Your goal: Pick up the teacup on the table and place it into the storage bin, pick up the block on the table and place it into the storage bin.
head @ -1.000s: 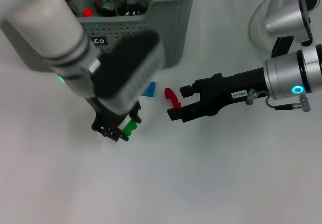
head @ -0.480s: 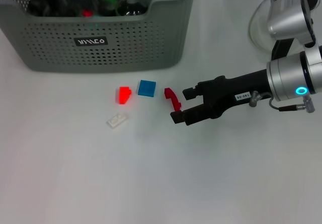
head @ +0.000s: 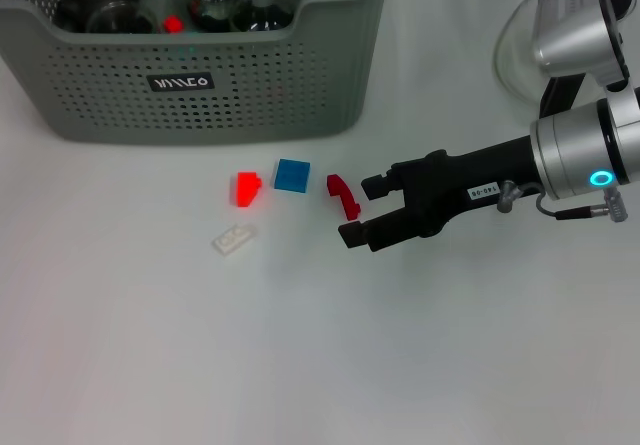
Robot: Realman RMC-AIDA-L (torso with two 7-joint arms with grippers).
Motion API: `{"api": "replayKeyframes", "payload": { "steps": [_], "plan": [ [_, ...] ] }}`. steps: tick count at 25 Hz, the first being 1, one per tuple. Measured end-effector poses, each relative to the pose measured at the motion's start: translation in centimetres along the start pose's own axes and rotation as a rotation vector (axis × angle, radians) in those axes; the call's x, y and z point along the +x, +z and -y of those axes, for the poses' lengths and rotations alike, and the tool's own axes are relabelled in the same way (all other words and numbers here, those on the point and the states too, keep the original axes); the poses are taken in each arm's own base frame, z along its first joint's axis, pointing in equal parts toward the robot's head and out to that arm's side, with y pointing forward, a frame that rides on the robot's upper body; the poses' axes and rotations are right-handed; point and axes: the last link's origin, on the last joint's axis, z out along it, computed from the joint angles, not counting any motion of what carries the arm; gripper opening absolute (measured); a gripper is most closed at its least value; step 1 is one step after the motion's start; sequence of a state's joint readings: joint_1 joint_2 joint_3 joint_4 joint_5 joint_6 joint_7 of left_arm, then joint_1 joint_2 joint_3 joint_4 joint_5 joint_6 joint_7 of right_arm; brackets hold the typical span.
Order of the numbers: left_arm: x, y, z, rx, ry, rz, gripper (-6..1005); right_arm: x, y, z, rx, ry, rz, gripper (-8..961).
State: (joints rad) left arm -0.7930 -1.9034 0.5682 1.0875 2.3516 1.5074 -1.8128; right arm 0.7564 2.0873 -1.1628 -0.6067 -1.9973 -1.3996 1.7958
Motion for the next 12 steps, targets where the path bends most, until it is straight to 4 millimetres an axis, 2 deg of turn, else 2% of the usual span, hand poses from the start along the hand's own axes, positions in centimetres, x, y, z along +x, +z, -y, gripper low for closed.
{"api": "replayKeyframes", "payload": {
  "steps": [2,9,12],
  "plan": [
    [-0.2,0.8,0.1,0.023,-0.006,0.030,532,0.0,0.0,0.0,-0.001,0.001,0.000,924],
    [0.3,1.1,-0.3,-0.003,0.001,0.009,563,0.1,0.0,0.1,0.007,-0.003,0.005,925],
    [0.7,0.9,-1.0,-0.064,0.005,-0.024,677,0.1,0.1,0.0,0.005,-0.018,0.008,924]
  ]
}}
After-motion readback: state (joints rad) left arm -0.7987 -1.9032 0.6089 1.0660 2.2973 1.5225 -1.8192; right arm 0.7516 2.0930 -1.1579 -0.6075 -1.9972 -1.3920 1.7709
